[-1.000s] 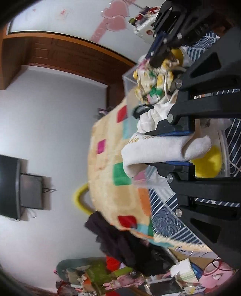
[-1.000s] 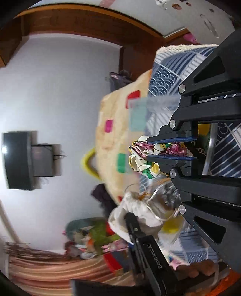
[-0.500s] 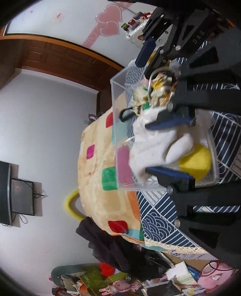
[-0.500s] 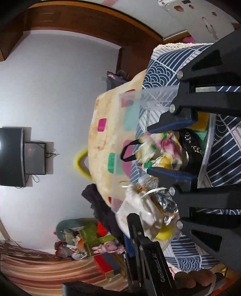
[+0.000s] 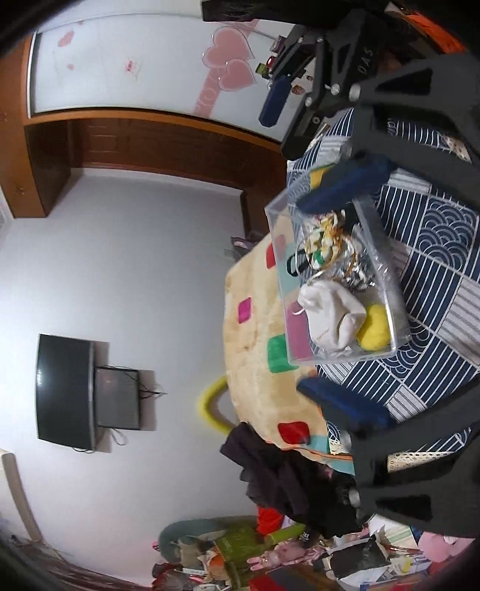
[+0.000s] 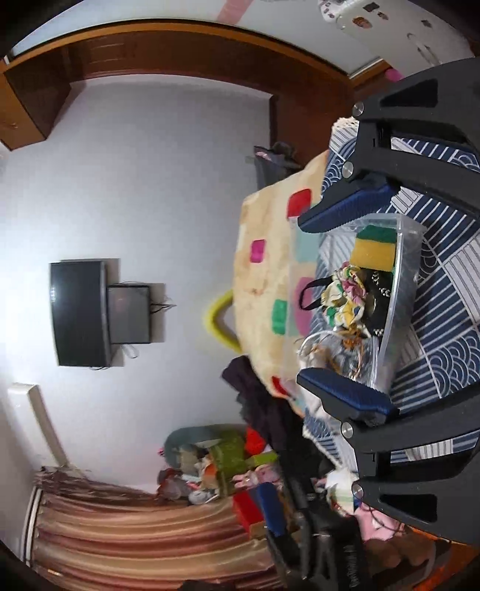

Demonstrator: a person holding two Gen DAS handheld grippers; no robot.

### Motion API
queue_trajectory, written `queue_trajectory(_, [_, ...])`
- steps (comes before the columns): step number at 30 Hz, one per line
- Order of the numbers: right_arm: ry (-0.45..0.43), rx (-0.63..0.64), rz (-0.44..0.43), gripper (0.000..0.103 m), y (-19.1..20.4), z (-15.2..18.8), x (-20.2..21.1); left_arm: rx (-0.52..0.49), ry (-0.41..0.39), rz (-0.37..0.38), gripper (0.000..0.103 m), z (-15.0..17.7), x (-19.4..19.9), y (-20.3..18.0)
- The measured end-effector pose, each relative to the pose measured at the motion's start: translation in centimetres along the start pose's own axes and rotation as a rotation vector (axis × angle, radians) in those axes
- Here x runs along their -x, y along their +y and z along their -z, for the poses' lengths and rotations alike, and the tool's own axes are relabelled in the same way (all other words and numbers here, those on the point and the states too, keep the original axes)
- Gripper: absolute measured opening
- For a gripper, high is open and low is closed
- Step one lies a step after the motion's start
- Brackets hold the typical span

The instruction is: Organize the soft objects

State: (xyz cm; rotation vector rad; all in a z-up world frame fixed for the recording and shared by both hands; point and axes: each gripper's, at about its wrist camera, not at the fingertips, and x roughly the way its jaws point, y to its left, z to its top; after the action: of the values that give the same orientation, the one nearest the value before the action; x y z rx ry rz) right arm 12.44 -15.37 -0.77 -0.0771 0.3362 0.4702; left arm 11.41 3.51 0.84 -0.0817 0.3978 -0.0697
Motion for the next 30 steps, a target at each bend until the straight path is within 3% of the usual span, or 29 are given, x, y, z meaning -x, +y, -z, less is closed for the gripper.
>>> queue_trajectory(1, [-0.013, 0.002, 0.002, 0.082, 0.1, 0.0, 0.5, -0.004, -0.017, -0.001, 0.1, 0.2, 0.8, -0.3])
queue_trajectory(12, [-0.069, -0.01, 0.01, 0.095, 1.0, 1.0, 3.5, 0.016, -0.062, -0.031, 0.102, 1.9, 4.3, -1.0])
queue_trajectory(30, [-0.116, -0.012, 0.001, 0.096, 1.9, 1.6, 5.3, -0.029, -0.115, -0.048, 0.103, 3.1, 6.9, -2.5])
